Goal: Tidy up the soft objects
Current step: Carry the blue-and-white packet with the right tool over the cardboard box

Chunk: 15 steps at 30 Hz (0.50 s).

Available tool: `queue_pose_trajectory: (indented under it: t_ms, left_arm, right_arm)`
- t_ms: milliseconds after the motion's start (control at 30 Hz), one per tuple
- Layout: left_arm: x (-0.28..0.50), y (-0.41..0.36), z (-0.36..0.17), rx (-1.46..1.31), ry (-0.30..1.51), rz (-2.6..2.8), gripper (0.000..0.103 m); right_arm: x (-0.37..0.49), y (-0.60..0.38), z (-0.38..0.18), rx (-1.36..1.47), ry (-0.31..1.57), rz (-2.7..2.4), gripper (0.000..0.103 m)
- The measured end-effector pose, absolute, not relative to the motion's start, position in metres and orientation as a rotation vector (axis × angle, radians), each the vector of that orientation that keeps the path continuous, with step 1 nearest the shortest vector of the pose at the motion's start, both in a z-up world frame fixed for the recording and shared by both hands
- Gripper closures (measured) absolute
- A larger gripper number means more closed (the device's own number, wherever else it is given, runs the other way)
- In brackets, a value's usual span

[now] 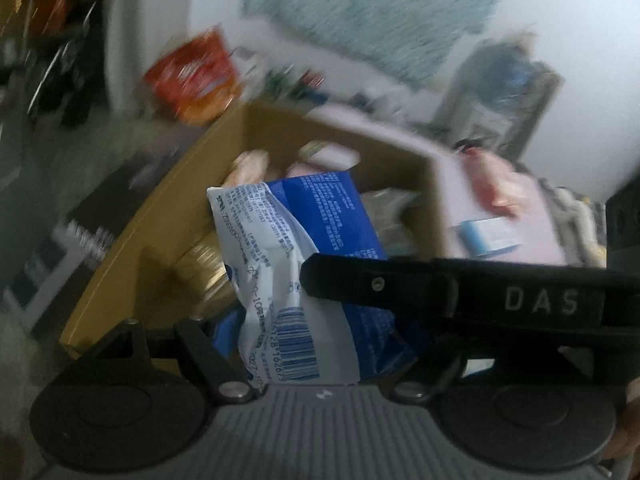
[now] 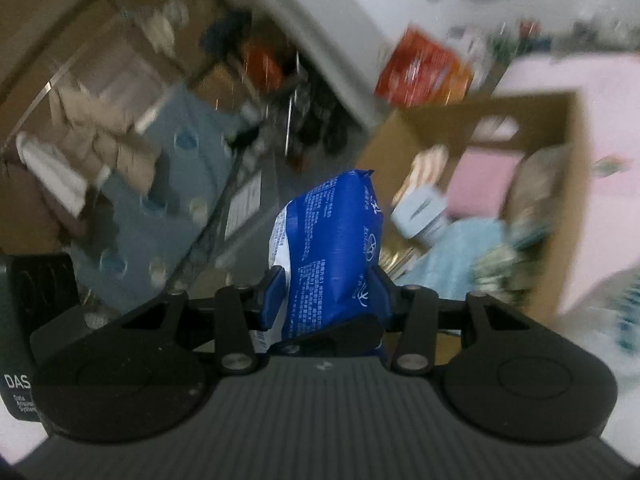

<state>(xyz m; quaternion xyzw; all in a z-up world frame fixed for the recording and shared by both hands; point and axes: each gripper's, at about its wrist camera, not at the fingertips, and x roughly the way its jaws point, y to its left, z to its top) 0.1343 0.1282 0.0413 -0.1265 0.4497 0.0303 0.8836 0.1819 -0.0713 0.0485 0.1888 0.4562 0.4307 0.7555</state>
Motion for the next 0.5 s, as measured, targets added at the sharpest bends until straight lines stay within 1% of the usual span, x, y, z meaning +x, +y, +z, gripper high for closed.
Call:
queue_pose_trajectory:
  t_ms: [133, 200, 333, 367, 500]
  left_arm:
    - [0.142, 0.164, 0.01, -0.295, 1.011, 0.129, 0.023]
    - [0.146, 0.176, -0.001, -0.321, 1.029, 0.151, 0.023]
    - [0.143, 0.187, -0.007, -0.326, 1.048, 0.183, 0.023]
    - [0.142, 0.188, -0.006, -0.323, 1.045, 0.183, 0.021]
    - [0.141, 0.187, -0.009, -0.315, 1.038, 0.18, 0.021]
  right_arm:
    - [0.217, -0.024, 0.009, 0.434, 1.182, 0.949, 0.058]
    - [0.226, -0.012, -0.007, 0.447, 1.246, 0.945, 0.058]
    - [0.234, 0.005, -0.037, 0.467, 1.349, 0.924, 0.057]
    - [0.238, 0.01, -0.044, 0.459, 1.371, 0.909, 0.056]
    - [0.245, 0.02, -0.074, 0.488, 1.47, 0.894, 0.056]
